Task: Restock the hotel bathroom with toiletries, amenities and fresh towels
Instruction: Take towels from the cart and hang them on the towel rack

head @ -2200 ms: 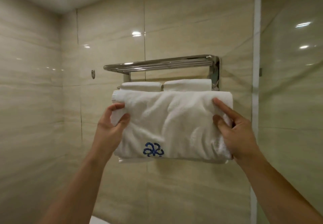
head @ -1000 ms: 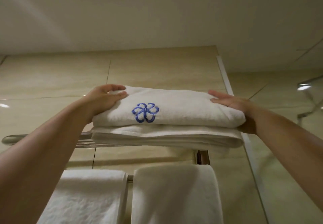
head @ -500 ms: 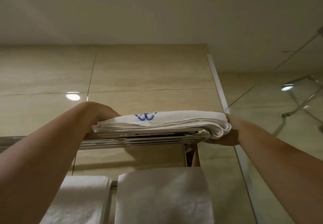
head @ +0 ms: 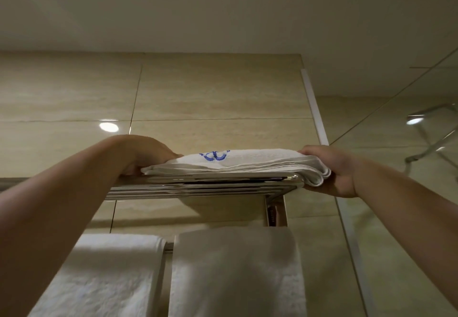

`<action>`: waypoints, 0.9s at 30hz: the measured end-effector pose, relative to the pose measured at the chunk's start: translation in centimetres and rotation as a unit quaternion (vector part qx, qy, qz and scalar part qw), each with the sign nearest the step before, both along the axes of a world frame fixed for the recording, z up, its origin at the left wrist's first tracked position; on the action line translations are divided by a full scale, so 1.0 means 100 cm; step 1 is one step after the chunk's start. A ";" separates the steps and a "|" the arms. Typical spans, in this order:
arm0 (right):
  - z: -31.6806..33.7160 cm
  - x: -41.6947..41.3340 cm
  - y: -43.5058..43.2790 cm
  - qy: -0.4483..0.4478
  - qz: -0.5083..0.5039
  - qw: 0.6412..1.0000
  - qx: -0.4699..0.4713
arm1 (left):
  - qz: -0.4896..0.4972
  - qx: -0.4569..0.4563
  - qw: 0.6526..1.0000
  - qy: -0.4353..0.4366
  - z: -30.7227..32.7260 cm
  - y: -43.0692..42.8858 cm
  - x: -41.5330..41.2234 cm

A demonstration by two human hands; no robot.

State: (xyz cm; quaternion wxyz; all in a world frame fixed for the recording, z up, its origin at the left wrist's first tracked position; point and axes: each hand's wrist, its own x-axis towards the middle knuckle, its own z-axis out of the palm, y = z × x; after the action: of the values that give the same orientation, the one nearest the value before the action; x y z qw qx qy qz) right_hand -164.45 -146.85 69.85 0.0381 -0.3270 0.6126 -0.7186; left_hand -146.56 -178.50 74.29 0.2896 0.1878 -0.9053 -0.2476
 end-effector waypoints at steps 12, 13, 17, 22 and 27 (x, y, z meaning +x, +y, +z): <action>-0.005 -0.008 0.008 -0.028 -0.110 0.993 -0.035 | 0.035 -0.095 0.995 -0.005 0.006 0.012 -0.014; -0.007 -0.005 0.008 -0.027 -0.124 0.991 -0.034 | 0.049 -0.120 0.992 -0.005 0.004 0.015 -0.014; -0.007 0.013 0.003 0.047 -0.242 0.969 0.029 | 0.088 -0.167 0.981 0.042 -0.005 0.025 -0.003; -0.002 0.057 -0.026 0.294 -0.446 0.832 0.152 | 0.045 -0.206 0.969 0.132 -0.019 0.031 0.011; 0.002 0.114 -0.103 0.459 -0.388 0.779 0.180 | 0.095 -0.326 0.928 0.155 -0.041 0.028 0.036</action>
State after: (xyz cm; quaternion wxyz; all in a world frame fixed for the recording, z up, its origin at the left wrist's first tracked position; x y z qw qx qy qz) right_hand -153.05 -157.20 70.07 -0.4716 -0.3394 0.7509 -0.3140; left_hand -142.96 -175.72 70.22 0.4941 0.1279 -0.8576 0.0635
